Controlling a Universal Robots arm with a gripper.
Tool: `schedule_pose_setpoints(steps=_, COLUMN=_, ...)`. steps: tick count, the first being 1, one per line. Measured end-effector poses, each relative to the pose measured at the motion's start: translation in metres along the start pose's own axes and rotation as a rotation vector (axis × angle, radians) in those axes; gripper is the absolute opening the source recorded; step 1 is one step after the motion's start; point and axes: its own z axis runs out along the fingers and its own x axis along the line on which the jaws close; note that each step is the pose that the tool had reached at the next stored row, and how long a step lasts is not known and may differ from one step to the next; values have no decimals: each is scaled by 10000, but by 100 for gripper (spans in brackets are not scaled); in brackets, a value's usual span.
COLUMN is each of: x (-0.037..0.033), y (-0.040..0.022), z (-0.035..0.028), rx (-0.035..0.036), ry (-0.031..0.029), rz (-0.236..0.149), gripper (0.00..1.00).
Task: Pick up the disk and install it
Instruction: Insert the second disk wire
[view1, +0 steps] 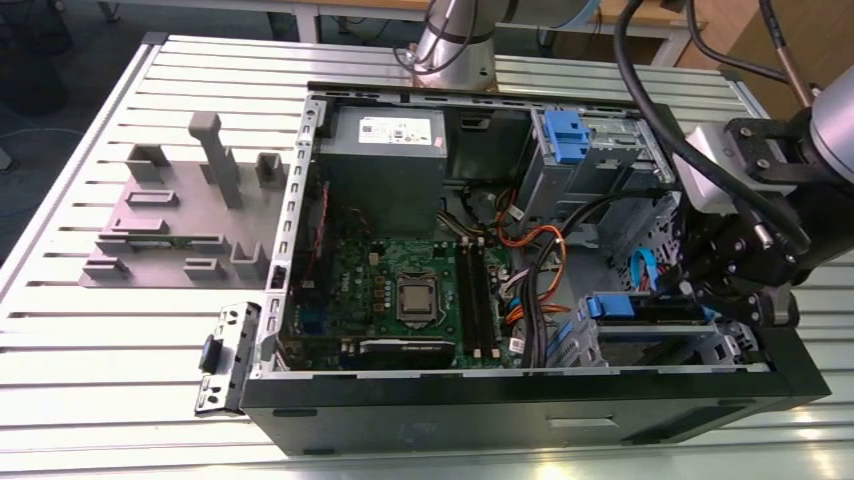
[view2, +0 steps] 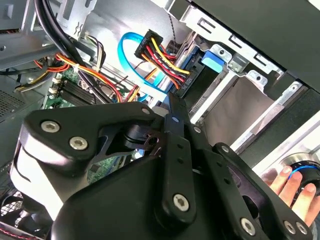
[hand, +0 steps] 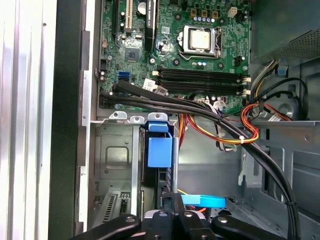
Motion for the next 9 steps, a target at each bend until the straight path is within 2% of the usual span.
schedule_pose_setpoints(steps=9, x=25, y=-21, z=68, rx=-126, ry=1, rz=17, gripper=10)
